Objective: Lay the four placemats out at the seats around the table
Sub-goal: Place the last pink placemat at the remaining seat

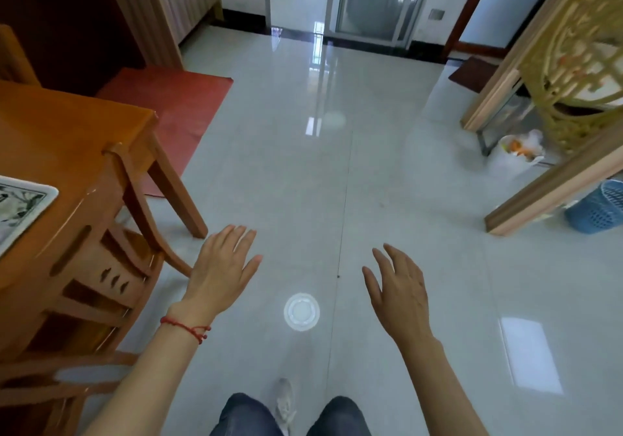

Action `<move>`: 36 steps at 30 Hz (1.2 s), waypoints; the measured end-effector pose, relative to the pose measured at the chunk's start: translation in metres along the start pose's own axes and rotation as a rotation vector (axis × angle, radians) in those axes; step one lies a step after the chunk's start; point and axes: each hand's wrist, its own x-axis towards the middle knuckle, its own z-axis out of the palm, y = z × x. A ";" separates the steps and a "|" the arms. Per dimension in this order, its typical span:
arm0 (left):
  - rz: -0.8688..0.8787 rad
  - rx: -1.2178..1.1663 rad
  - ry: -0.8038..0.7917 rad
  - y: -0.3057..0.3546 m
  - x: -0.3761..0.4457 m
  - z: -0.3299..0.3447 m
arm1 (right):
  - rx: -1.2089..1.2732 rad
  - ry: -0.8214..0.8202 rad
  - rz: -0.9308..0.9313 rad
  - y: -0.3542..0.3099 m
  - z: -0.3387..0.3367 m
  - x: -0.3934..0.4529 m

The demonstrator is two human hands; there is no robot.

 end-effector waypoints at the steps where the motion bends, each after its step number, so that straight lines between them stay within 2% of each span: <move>1: -0.006 -0.003 -0.003 -0.003 0.014 0.000 | 0.001 -0.008 0.003 0.001 0.003 0.014; 12: -0.031 0.013 -0.028 -0.016 0.194 0.018 | 0.005 -0.036 -0.020 0.048 0.053 0.196; 21: -0.109 0.018 -0.008 -0.013 0.339 0.006 | 0.039 -0.033 -0.094 0.085 0.072 0.358; 28: -0.169 -0.001 -0.005 -0.048 0.437 0.010 | 0.043 -0.044 -0.159 0.081 0.102 0.475; 36: -0.256 -0.028 0.016 -0.118 0.570 0.007 | 0.043 -0.061 -0.236 0.048 0.143 0.640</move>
